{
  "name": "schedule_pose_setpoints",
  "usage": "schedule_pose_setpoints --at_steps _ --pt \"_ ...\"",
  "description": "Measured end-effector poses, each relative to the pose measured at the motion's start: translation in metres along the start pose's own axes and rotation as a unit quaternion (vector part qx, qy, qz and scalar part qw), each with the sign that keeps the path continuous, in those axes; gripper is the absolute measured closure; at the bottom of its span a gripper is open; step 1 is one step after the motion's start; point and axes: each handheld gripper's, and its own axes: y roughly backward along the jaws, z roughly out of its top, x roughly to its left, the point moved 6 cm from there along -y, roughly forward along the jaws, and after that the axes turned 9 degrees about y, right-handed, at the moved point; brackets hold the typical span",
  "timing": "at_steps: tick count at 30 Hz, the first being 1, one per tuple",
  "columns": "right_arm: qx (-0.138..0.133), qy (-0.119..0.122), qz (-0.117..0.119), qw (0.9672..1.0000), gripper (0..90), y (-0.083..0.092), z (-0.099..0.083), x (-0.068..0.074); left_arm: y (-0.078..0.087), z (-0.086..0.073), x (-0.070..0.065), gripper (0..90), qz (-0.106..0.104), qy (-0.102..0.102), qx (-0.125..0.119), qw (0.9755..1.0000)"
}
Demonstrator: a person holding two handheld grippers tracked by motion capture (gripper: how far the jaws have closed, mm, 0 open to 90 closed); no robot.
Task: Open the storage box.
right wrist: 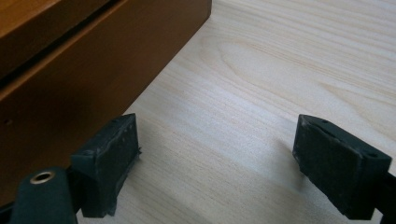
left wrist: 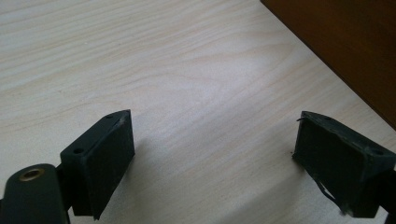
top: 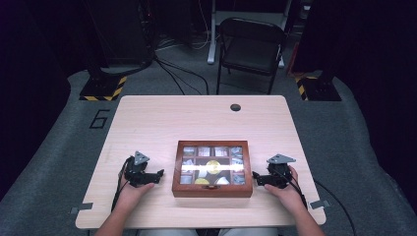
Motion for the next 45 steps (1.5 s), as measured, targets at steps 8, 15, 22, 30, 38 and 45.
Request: schedule_pose_setpoints --at_steps 8,15,22,30,38,45 --pt "0.001 0.001 0.000 1.0000 13.7 0.001 -0.001 0.000 -0.001 0.001 0.001 12.0 0.008 0.008 -0.002 0.9999" --pt "0.003 -0.004 -0.002 1.0000 13.8 0.001 -0.001 0.001 -0.001 0.001 0.001 12.3 0.009 0.008 -0.003 0.9999" --pt "-0.001 0.001 -0.002 1.0000 17.8 0.003 -0.002 0.002 0.000 0.001 0.001 14.7 0.008 0.010 -0.006 0.9999" --pt "-0.001 0.001 0.003 1.0000 21.5 0.004 -0.002 0.002 0.001 0.002 0.002 20.9 0.007 0.009 -0.005 0.9999" --pt "0.010 0.015 -0.006 0.9998 30.2 0.010 0.002 0.003 0.004 0.003 -0.007 29.1 -0.014 -0.004 0.009 0.9999" --pt "0.010 0.007 -0.004 0.9999 32.2 0.022 0.003 0.007 0.016 0.006 -0.016 32.5 -0.042 0.021 0.008 0.9989"
